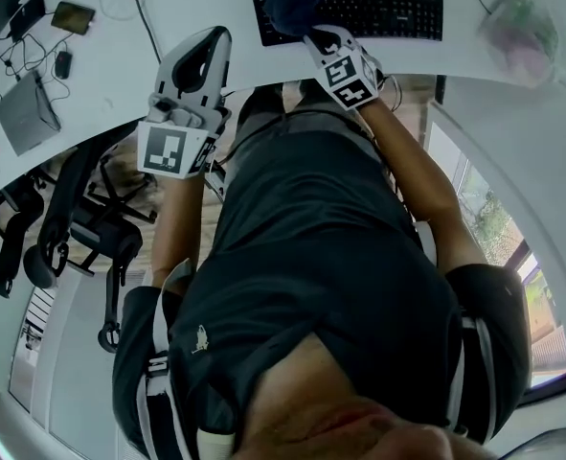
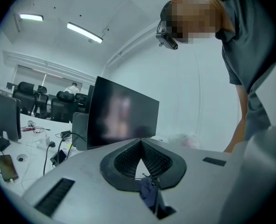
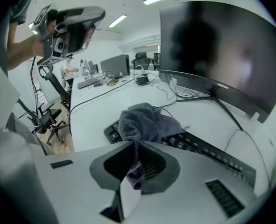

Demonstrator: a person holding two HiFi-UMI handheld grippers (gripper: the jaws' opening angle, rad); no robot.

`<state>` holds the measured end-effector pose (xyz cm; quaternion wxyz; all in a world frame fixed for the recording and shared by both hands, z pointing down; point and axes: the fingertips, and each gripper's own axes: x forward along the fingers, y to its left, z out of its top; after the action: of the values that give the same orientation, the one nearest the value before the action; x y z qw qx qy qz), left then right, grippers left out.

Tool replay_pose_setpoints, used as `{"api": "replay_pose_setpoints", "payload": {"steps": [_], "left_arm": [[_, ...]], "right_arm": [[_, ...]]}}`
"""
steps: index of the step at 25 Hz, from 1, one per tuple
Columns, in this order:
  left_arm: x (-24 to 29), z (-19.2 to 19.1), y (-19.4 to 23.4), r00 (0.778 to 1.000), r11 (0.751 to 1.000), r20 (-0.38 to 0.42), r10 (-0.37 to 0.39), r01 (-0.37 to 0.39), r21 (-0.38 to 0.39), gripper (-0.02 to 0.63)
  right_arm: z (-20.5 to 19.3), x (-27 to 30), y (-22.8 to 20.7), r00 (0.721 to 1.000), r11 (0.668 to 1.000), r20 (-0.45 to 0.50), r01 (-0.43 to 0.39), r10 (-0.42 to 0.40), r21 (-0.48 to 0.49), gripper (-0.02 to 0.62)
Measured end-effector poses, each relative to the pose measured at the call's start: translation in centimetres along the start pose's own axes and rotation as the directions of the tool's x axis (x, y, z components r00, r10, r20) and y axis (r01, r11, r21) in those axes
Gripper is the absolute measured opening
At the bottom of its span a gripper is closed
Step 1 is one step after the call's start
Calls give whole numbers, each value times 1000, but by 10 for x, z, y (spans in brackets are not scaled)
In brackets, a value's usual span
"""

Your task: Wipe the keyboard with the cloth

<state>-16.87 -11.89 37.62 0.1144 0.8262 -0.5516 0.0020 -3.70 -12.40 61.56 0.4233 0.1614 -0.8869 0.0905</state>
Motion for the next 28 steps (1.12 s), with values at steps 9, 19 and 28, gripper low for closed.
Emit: {"api": "replay_pose_setpoints", "payload": {"steps": [9, 19, 28], "left_arm": [[3, -1, -4, 1000, 1000, 6, -17, 17, -5, 3], [-1, -1, -4, 1000, 1000, -5, -11, 11, 5, 3], [-2, -3, -3, 1000, 1000, 8, -6, 6, -11, 4]], "right_arm": [[-38, -51, -89, 973, 972, -61, 228, -224, 54, 32], [43, 35, 36, 999, 979, 4, -45, 46, -200, 32], [-43, -31, -88, 970, 974, -86, 226, -226, -8, 32]]}}
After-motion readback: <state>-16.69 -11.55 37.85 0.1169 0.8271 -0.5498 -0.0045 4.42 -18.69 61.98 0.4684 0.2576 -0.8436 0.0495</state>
